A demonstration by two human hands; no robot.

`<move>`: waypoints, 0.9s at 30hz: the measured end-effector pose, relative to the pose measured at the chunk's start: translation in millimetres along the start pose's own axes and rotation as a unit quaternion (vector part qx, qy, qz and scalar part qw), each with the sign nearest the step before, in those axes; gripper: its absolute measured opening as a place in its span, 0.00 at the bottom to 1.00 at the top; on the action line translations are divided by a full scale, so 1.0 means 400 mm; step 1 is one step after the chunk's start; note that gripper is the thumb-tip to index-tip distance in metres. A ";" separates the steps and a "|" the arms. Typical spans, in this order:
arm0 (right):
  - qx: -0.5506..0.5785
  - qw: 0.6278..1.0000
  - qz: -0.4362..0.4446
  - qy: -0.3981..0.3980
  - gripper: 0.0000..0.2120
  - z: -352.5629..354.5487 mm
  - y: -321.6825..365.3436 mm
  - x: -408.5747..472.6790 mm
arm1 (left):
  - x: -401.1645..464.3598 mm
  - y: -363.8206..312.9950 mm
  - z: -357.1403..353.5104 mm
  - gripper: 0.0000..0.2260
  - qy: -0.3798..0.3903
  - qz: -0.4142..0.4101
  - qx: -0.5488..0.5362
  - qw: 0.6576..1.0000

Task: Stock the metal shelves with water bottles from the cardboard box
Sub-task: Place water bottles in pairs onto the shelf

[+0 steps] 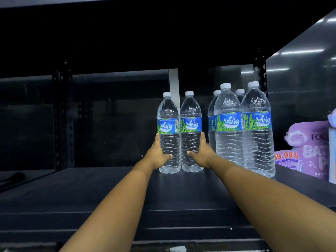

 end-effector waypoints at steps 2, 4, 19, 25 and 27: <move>0.000 1.000 -0.007 0.021 0.47 -0.008 0.001 -0.019 | -0.023 0.001 -0.009 0.47 0.006 0.003 0.008 1.000; -0.014 0.999 -0.008 0.043 0.47 -0.015 0.002 -0.041 | -0.047 0.003 -0.016 0.46 0.017 0.006 0.022 1.000; -0.213 0.952 0.015 0.219 0.34 0.020 0.083 -0.226 | -0.218 0.018 -0.030 0.30 0.085 0.083 0.292 0.949; -0.236 0.943 0.013 0.233 0.33 0.043 0.100 -0.265 | -0.281 -0.008 -0.010 0.31 0.090 0.091 0.309 0.942; -0.246 0.941 0.014 0.234 0.33 0.053 0.101 -0.277 | -0.303 -0.019 -0.004 0.31 0.089 0.090 0.308 0.943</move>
Point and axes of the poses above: each hand's wrist, its own x-axis towards the middle knuckle, its own z-axis out of the back of the hand, y = z × x, the point moved 6 cm from there along x, towards the middle knuckle, and after that the axes turned 14 degrees about z, right-handed, at the moved point
